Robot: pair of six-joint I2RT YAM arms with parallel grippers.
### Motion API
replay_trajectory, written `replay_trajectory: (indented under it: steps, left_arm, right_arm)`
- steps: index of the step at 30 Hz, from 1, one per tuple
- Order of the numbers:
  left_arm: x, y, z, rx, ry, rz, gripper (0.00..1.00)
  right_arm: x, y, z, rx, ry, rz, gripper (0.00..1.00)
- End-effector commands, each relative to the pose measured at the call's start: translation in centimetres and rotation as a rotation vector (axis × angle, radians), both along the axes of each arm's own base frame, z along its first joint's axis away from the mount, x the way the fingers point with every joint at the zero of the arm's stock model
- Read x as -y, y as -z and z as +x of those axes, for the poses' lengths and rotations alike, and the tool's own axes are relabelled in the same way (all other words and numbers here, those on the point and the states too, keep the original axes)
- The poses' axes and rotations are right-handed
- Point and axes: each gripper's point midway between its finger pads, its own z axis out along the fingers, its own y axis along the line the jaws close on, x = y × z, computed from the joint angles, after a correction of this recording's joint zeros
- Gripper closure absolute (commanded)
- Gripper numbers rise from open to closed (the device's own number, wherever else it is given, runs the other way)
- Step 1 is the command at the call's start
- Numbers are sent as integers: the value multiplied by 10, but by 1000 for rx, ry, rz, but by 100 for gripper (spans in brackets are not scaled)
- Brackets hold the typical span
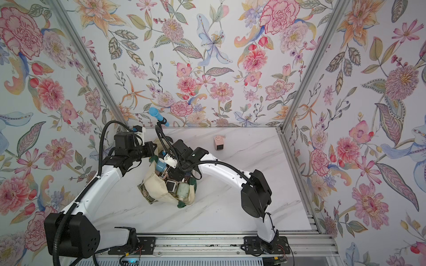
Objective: Take out the pencil sharpeners from the tote bags
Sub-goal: Pick up the pencil sharpener from the canvas bag, then place the pencil sharpener at the center of the board.
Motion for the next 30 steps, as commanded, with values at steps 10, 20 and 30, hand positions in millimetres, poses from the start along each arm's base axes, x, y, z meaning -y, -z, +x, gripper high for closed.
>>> replay_trajectory:
  steps: [10,20,30]
  left_arm:
    - [-3,-16,-1,52,-2,3,100]
    - [-3,-15,-1,51,-4,3,100]
    - [-3,-16,-2,52,-3,5,100]
  right_arm:
    - [14,-51,-21,36,-2,97,71]
    - [48,-109,2,110,127,263,75]
    - [129,-146,73,202,483,392,76]
